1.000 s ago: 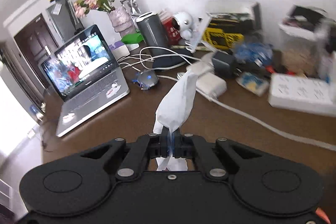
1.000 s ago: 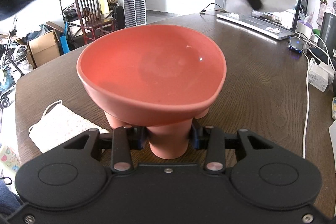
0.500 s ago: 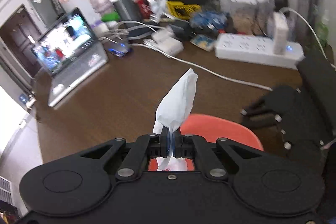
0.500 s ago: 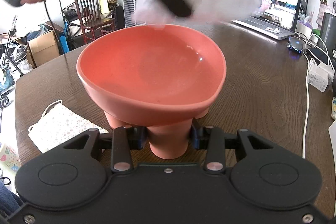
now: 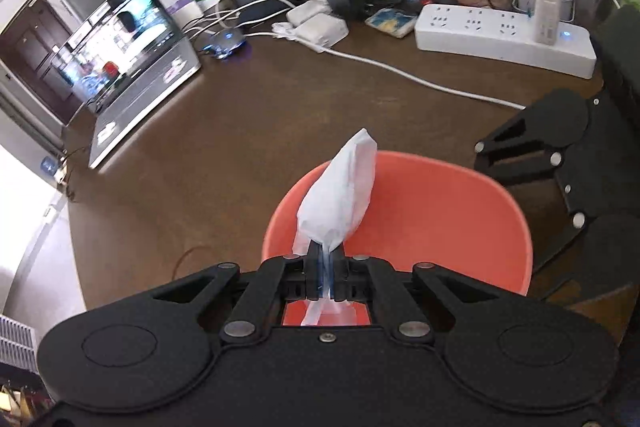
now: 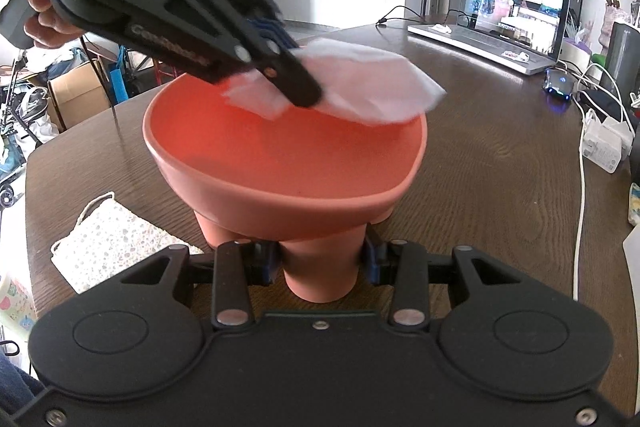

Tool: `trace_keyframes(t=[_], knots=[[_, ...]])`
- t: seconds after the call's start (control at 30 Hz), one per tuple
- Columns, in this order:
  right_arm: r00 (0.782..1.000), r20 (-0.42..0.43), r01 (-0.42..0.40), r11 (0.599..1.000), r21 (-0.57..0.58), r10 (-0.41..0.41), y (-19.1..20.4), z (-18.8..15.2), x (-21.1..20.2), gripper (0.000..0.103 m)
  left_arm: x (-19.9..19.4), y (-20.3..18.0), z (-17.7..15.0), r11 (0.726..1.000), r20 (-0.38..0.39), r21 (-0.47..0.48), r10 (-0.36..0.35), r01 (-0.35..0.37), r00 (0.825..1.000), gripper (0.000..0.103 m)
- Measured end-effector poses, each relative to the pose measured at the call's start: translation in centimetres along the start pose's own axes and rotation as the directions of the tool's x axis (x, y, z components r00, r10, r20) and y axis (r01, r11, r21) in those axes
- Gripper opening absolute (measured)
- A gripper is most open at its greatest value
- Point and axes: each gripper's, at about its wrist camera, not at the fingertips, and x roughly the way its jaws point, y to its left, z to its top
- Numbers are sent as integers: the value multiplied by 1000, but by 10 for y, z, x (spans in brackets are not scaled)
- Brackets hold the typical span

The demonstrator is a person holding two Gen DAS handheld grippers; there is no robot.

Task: Clean bowl
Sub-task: 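Carry the tissue into the bowl held by the right gripper, then wipe the bowl's inner wall with the tissue in the left gripper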

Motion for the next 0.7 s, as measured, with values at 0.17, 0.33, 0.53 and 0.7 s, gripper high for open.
trace_keyframes(t=[0.17,0.33,0.53,0.7], knots=[[1000,0,-1,1000,0,1,-3,2,-1,44,-16,-5,-6,997,-23,61,-40,41,999,3],[1000,0,0,1000,-1,0,-4,3,1,44,-25,-11,-8,987,-32,122,-100,103,994,3],[1000,-1,1,1000,-2,-1,-4,2,2,44,-37,-25,-6,926,24,279,-270,253,963,3],[1000,-1,2,1000,-3,-2,-3,3,3,44,-33,-22,3,883,59,386,-312,267,948,3]])
